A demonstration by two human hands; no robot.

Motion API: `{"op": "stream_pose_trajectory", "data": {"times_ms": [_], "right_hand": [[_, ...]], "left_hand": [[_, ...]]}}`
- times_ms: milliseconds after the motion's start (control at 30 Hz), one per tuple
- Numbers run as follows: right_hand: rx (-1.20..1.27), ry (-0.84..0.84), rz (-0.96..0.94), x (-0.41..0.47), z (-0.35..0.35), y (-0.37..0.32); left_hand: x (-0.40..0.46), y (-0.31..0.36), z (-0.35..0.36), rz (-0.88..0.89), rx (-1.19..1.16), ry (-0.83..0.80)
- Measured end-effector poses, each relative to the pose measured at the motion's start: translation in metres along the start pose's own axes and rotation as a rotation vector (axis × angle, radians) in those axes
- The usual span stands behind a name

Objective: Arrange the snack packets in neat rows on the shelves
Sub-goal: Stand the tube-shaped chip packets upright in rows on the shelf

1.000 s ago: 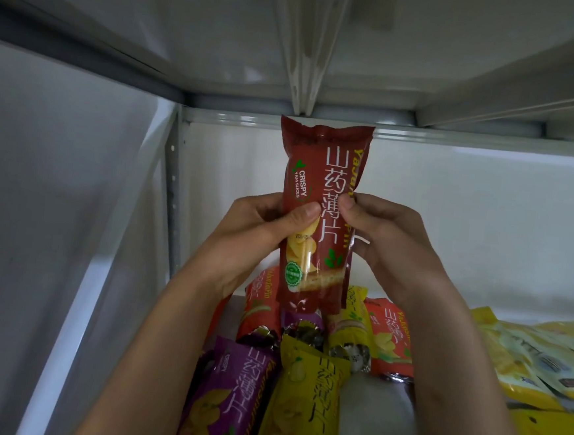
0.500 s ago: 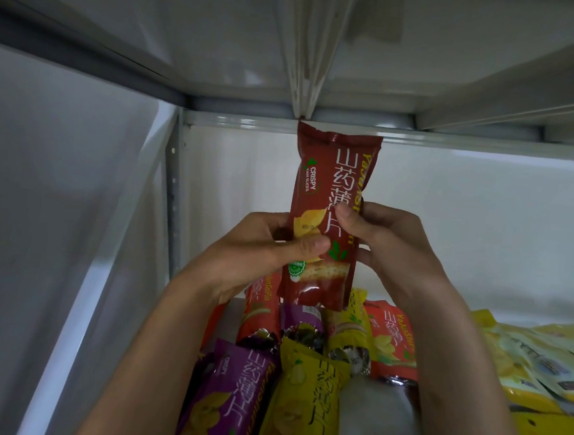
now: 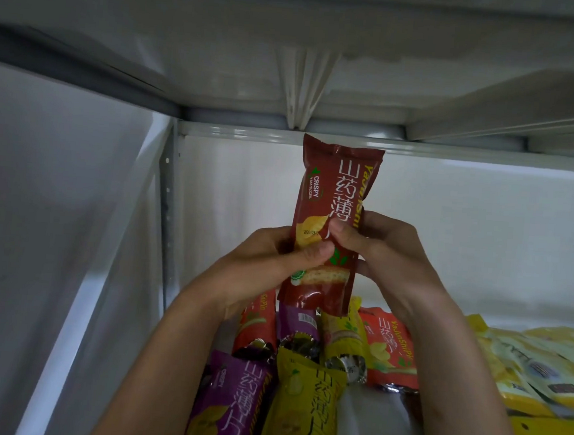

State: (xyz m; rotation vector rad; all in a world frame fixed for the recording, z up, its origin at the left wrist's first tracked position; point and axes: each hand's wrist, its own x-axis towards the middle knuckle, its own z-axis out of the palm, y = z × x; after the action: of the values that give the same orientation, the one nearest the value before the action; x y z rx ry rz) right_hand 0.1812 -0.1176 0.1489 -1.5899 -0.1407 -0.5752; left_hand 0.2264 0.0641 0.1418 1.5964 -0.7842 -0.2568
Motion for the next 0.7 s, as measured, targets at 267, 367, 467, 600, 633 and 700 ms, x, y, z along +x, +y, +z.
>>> {"op": "stream_pose_trajectory", "data": {"times_ms": [267, 367, 467, 600, 633, 700], "right_hand": [[0.056, 0.03, 0.015, -0.008, 0.004, -0.01], [0.039, 0.088, 0.025, -0.014, -0.002, -0.013], [-0.031, 0.083, 0.074, -0.021, -0.012, -0.015], [-0.195, 0.067, 0.184, -0.045, -0.043, -0.007], [-0.271, 0.073, 0.222, -0.052, -0.053, -0.002], [-0.426, 0.063, 0.312, -0.07, -0.071, 0.013]], "left_hand": [[-0.004, 0.005, 0.001, 0.001, -0.045, 0.06], [-0.006, 0.01, 0.005, -0.021, -0.014, 0.02], [-0.011, 0.012, 0.01, -0.047, 0.044, -0.044], [-0.023, 0.006, 0.019, -0.068, 0.303, -0.043], [-0.028, 0.003, 0.021, -0.082, 0.339, -0.039], [-0.036, -0.011, 0.021, -0.119, 0.358, -0.02]]}}
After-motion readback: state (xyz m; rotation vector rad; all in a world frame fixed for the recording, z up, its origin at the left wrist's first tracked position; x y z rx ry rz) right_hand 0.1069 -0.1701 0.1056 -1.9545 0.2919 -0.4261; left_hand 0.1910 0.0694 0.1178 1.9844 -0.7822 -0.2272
